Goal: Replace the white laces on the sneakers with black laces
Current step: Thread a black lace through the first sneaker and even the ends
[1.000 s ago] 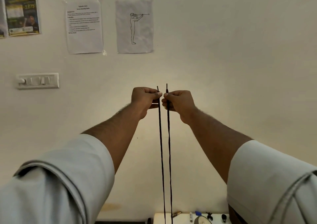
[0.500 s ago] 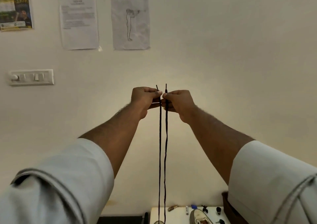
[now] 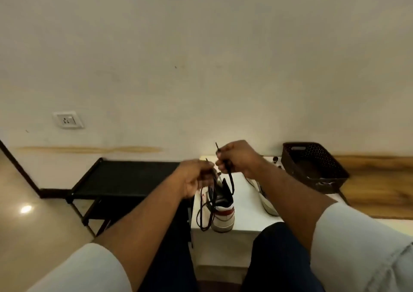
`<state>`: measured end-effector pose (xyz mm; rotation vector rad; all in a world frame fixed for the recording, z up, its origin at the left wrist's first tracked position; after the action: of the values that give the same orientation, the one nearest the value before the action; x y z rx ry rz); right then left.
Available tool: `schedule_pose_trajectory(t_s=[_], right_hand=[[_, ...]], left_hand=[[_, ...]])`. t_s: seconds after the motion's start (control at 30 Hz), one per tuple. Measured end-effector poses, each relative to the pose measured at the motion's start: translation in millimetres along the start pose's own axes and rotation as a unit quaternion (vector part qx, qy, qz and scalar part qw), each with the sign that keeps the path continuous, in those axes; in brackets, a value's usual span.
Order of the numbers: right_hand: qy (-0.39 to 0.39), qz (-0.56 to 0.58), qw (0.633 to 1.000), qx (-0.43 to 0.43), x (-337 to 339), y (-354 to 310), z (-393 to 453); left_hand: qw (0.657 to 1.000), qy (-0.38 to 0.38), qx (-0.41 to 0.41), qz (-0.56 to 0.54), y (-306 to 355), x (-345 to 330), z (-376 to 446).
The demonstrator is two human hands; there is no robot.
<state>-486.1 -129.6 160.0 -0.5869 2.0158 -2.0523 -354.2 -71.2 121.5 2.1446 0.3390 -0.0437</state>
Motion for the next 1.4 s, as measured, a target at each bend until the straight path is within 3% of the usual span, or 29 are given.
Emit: schedule_pose_trajectory(t_s=[0.13, 0.27, 0.47, 0.57, 0.67, 0.9, 1.0, 1.07, 1.13, 1.23, 1.3, 1.4], right_hand=[[-0.001, -0.083, 0.995, -0.057, 2.7, 73.8, 5.2], [0.053, -0.157, 0.986, -0.031, 13.2, 108.6, 24.0], [0.092, -0.195, 0.976, 0.032, 15.7, 147.6, 78.6], [0.139, -0.149, 0.979, 0.028, 20.9, 165.3, 101.8], [0.178, -0.084, 0.981, 0.010, 28.9, 178.8, 121.3], [0.143, -0.014, 0.990, 0.002, 36.9, 175.8, 152.0], [0.172, 0.015, 0.985, -0.004, 44.6, 173.1, 154.6], [0.201, 0.039, 0.979, 0.000, 54.9, 169.5, 155.4], [0.232, 0.078, 0.969, 0.015, 66.2, 164.2, 155.5], [0.256, 0.097, 0.961, 0.029, 76.6, 162.5, 153.4], [0.251, 0.089, 0.964, 0.019, 76.4, 168.0, 152.9], [0.212, 0.052, 0.976, -0.005, 70.0, 178.0, 155.4]], left_hand=[[0.989, 0.051, 0.078, 0.111, -59.2, 25.2, 44.9], [0.974, 0.161, 0.035, 0.152, -76.7, 44.8, 93.9], [0.984, 0.084, -0.014, 0.158, -78.3, 23.7, 160.4], [0.974, 0.087, -0.077, 0.197, -65.9, 11.3, 181.3], [0.973, 0.096, -0.091, 0.190, -54.1, 7.3, 200.7], [0.993, 0.070, 0.099, 0.013, -29.2, 17.8, 214.7], [0.993, 0.033, 0.070, -0.087, 4.2, 11.3, 196.3], [0.982, -0.043, 0.043, -0.178, 22.4, -15.3, 169.2], [0.971, -0.125, 0.048, -0.200, 21.3, -52.4, 138.2], [0.986, -0.144, 0.071, -0.044, -8.5, -81.9, 121.9], [0.992, -0.096, 0.074, 0.047, -19.0, -67.5, 132.6], [0.996, -0.002, 0.052, 0.078, -11.2, -22.9, 157.6]])
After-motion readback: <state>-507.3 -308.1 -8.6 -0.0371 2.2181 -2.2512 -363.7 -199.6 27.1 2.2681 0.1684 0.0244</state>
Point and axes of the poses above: each hand's wrist, its own z-axis towards the middle knuckle, its own x-axis out of the back of the hand, y = z × x, the point moved 5 cm from there along z, towards the middle knuckle, and after that the axes turned 11 degrees about x, right-handed, at the moved point
